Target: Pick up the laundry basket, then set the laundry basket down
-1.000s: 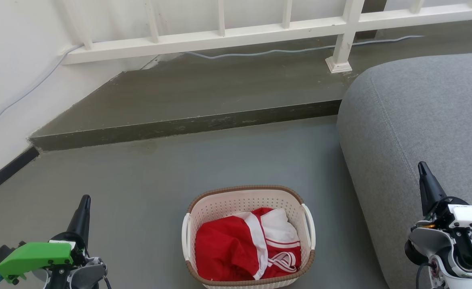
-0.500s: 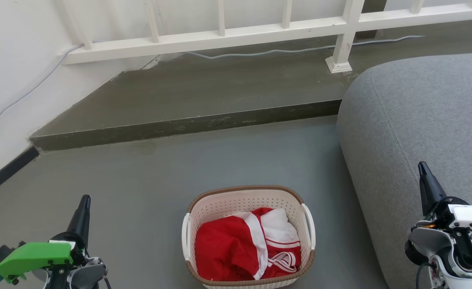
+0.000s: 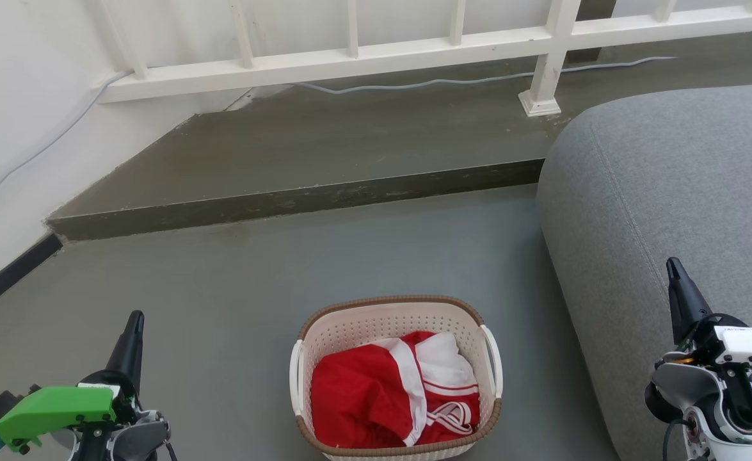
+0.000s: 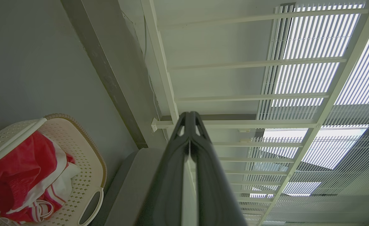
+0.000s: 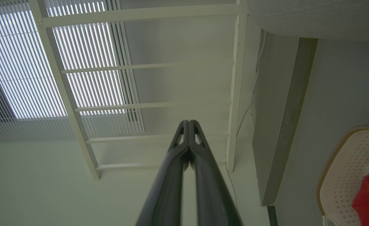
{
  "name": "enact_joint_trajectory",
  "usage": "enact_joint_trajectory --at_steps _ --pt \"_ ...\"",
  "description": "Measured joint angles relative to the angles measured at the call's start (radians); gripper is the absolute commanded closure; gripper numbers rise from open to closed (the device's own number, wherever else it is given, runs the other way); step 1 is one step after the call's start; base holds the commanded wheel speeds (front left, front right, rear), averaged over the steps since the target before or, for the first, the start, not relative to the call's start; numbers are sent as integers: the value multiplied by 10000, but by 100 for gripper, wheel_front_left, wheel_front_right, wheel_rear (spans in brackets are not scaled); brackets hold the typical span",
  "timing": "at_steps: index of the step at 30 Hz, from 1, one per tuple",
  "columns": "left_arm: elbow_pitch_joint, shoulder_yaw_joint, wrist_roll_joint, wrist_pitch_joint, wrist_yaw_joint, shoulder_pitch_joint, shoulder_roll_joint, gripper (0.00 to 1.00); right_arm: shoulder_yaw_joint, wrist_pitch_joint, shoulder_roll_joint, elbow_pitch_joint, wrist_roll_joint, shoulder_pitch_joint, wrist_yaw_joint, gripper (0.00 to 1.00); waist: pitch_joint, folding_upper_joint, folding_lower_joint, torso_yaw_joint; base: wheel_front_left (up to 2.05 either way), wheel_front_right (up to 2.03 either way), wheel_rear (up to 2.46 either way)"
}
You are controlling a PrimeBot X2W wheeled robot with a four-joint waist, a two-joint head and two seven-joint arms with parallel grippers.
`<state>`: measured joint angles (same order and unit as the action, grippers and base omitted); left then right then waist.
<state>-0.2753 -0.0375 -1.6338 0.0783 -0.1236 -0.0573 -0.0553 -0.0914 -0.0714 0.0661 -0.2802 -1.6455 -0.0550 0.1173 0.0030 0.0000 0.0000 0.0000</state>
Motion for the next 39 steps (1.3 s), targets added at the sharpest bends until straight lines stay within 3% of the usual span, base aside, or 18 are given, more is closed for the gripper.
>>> enact_joint_trajectory --at_steps 39 --pt "4 -33 0 2 0 0 4 100 -21 -56 -13 6 2 0 0 100 1 0 0 0 0 0 0"
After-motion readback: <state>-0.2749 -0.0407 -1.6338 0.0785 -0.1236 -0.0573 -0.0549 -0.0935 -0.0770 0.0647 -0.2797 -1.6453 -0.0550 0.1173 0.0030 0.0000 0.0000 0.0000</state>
